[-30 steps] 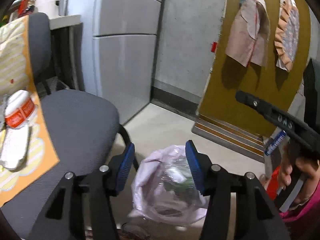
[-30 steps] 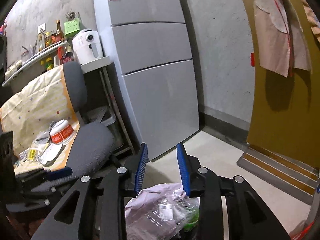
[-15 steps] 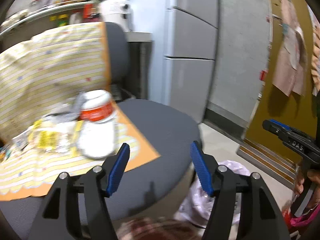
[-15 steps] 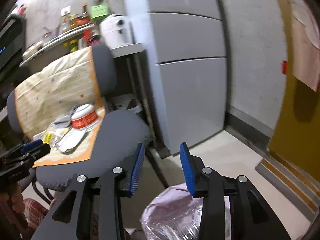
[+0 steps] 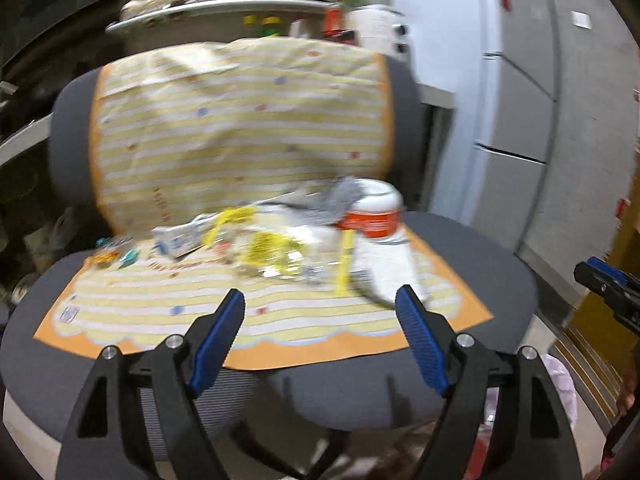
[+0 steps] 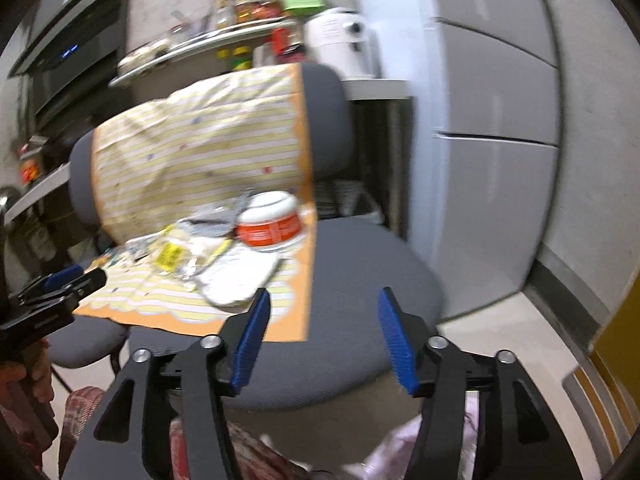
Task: Collect trash
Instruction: 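Grasp the white towel with the right tool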
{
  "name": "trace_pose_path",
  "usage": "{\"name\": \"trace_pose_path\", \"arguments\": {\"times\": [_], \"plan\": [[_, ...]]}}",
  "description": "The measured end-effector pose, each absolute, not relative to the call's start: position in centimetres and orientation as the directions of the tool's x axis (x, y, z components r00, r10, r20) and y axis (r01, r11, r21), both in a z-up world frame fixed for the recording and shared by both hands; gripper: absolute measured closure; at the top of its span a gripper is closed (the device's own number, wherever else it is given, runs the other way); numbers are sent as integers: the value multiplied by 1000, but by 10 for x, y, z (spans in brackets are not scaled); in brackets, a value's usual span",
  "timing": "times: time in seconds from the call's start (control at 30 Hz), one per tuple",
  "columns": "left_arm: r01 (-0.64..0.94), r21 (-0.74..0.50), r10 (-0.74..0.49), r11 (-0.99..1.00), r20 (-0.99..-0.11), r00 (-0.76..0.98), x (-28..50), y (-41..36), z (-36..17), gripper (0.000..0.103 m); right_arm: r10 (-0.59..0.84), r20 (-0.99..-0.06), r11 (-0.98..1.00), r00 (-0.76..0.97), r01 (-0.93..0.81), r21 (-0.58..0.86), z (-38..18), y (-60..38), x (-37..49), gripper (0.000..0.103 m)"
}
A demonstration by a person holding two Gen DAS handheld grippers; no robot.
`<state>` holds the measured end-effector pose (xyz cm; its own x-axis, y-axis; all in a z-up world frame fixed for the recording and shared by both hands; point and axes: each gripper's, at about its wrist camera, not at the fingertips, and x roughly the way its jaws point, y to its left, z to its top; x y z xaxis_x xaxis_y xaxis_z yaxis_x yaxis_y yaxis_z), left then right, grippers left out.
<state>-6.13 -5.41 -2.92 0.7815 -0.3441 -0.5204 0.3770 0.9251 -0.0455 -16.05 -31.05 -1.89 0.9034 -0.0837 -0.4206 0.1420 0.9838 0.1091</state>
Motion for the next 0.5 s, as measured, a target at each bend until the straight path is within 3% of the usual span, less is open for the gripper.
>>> {"name": "trace_pose_path", "arguments": {"times": [0.23, 0.5], "plan": [[287, -57, -271, 956, -545, 794, -38, -21, -41, 27, 35, -485, 998, 874, -5, 63, -31, -254, -83, 38], [212, -83, -221, 974, -576, 787, -14, 1, -52, 27, 79, -578, 997, 812, -49, 67, -55, -216, -6, 38]]}}
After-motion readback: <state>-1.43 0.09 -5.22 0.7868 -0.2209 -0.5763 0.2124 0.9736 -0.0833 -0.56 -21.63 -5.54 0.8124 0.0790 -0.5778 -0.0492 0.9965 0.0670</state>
